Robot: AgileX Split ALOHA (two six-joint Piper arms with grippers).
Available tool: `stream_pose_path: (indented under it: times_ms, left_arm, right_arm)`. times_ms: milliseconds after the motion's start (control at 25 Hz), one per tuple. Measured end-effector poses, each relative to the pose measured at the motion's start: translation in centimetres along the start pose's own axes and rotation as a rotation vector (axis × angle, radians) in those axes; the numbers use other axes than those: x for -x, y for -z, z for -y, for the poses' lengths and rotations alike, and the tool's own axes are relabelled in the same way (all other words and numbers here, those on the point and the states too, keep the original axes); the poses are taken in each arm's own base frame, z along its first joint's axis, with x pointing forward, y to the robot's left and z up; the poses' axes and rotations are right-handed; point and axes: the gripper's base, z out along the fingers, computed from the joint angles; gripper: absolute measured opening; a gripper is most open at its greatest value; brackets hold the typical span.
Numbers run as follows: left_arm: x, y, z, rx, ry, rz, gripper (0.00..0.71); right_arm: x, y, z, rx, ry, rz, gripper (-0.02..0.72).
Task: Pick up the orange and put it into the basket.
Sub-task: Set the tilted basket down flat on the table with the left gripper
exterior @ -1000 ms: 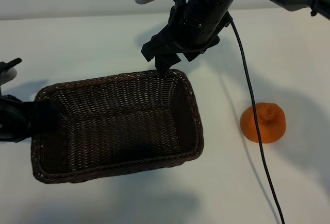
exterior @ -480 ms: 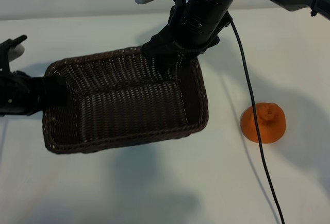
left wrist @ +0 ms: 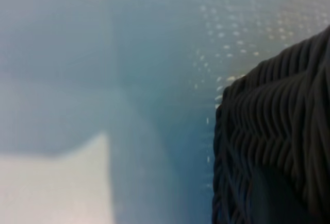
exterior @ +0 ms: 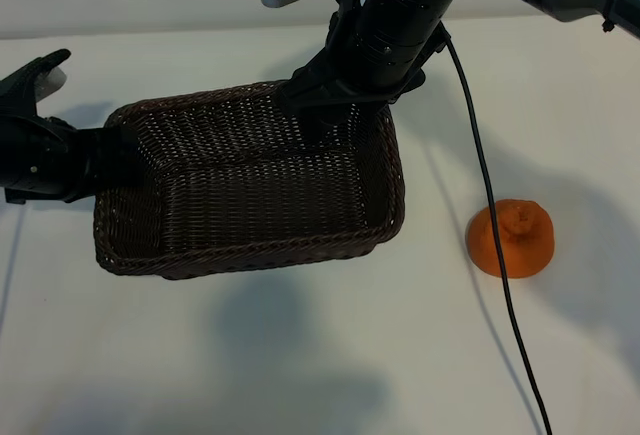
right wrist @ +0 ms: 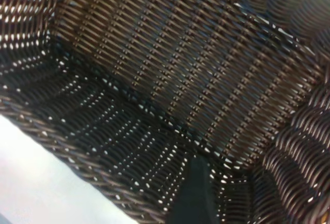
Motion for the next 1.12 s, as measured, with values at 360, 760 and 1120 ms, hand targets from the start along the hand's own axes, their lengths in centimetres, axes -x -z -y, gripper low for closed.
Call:
stream_pose_path:
  times_ms: [360,760,1120]
  left_arm:
    - [0.6,-1.6,2.7,-0.017,-0.111,-0.060,0.155]
    - [0.8,-1.7,2.7,0.002,-0.079,-0.051,0.155]
    - [0.8,-1.7,2.7,0.002,-0.071,-0.051,0.173]
  right_arm:
    - [0.0,0.0,-0.1,0.007,-0.003,0.000,0.593]
    - [0.0,0.0,-0.1,0.013,-0.006,0.001,0.593]
    - [0.0,0.0,-0.1,0.014,-0.006,0.001,0.593]
